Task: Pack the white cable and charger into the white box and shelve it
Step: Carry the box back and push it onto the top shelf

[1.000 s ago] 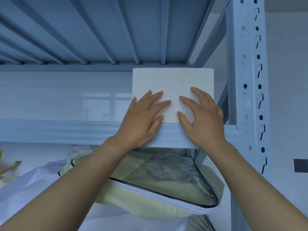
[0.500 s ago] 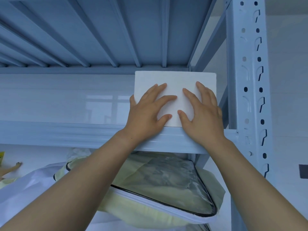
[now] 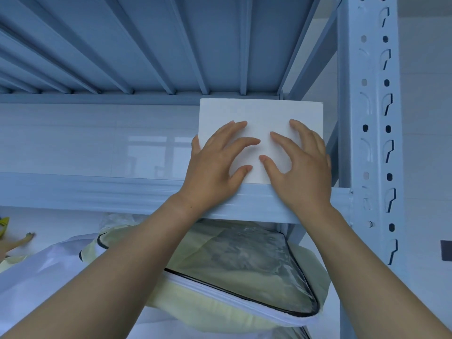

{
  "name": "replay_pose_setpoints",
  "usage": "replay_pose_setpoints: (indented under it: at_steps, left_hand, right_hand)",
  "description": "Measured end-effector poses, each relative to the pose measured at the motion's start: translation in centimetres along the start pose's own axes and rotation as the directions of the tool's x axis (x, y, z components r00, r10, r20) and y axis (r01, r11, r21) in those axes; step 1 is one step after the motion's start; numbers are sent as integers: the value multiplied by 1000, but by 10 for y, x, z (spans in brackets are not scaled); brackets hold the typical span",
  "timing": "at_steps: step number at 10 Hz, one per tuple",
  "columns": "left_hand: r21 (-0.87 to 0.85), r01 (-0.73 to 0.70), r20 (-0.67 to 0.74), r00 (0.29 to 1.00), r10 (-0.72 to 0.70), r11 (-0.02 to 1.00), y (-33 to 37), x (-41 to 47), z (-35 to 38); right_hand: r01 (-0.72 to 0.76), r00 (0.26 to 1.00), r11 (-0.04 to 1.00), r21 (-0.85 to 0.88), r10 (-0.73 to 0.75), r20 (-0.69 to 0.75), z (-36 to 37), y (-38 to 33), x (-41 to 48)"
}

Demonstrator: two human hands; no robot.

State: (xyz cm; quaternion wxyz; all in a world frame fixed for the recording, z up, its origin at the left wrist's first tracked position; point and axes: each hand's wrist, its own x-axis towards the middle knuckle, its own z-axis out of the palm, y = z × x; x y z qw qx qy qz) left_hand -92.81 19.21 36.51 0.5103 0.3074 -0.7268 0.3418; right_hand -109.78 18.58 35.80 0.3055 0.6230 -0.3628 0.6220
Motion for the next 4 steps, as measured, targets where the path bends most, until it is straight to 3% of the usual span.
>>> replay_pose_setpoints:
  at_steps: [2,4]
  left_hand:
    - [171,-36,168,986,7,985,4,-10,-2]
    - [130,80,141,985,-98,988,15,-22,-14]
  right_hand:
    - [13,999,999,-41,-12,32,-1,-1,-2]
    - [73,997,996,51,-74,13,-6,-11,-6]
